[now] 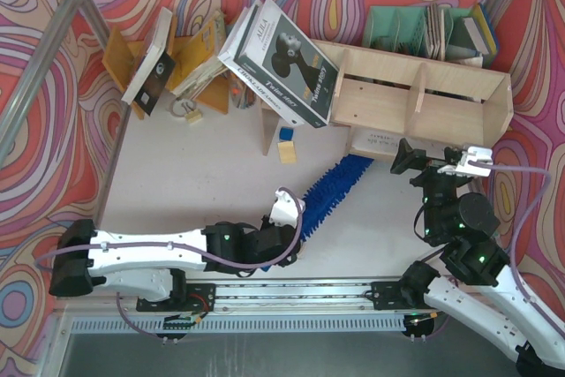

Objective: Dust the bookshelf with a duster

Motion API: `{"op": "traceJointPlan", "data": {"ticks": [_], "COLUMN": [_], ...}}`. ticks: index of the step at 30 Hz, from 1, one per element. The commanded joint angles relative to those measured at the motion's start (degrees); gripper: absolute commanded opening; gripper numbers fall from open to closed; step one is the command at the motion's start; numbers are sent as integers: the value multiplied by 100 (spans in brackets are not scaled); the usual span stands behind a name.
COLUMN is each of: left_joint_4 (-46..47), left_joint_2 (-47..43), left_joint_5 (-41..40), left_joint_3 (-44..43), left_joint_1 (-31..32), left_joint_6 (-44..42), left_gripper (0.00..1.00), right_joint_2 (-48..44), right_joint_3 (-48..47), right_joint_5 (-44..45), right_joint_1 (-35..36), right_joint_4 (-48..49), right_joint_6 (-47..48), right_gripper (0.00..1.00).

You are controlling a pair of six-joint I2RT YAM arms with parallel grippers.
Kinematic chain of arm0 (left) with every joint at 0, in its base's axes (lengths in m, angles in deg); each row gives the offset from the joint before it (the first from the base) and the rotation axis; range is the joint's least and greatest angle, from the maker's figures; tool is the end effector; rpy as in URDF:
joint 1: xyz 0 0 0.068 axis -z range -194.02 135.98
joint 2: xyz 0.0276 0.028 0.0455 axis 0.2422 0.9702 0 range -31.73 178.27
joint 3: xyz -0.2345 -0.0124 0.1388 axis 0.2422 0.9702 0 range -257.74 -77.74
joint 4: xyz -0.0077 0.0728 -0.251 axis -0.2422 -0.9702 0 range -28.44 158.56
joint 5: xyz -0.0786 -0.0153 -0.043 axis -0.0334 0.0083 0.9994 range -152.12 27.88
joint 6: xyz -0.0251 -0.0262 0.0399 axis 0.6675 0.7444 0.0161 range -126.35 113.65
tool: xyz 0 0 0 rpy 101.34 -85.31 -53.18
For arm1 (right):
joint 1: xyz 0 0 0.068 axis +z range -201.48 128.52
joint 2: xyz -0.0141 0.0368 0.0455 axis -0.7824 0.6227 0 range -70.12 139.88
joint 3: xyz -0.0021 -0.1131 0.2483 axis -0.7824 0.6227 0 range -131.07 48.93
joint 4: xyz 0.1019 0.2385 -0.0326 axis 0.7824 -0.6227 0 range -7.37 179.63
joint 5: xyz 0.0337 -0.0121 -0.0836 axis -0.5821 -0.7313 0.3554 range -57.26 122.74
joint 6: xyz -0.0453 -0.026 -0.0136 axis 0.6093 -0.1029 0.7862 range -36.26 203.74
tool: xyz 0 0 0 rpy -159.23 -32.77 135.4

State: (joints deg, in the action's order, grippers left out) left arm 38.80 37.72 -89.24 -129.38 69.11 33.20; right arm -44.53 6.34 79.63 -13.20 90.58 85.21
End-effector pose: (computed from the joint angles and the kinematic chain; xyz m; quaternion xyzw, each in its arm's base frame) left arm 0.0459 -0.2465 0.2648 0.2577 0.8730 -0.2039 0.3605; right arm 0.0884 0.0367 0.3868 0.1192 0.6169 0.0122 0.7779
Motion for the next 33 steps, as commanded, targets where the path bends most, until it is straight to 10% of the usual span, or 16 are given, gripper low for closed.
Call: {"op": "traceJointPlan", "data": {"ticks": [1,12,33], "left_joint_4": [584,355,1255], "left_joint_2": [96,1397,570], "left_joint_5": [-846,-214,-786], "left_joint_3": [263,-555,-160], "left_joint_1": [11,11,76], "left_joint_6": [519,198,-457], "left_gripper": [0,0,0], "right_joint_2": [-71,-74,-54], "right_joint_3": [9,22,38], "right_joint_5": [54,60,31], "right_joint_1": [12,12,13], "right_joint_4": [37,72,107], "right_joint_6": [28,68,85], "right_gripper": [99,99,99]}}
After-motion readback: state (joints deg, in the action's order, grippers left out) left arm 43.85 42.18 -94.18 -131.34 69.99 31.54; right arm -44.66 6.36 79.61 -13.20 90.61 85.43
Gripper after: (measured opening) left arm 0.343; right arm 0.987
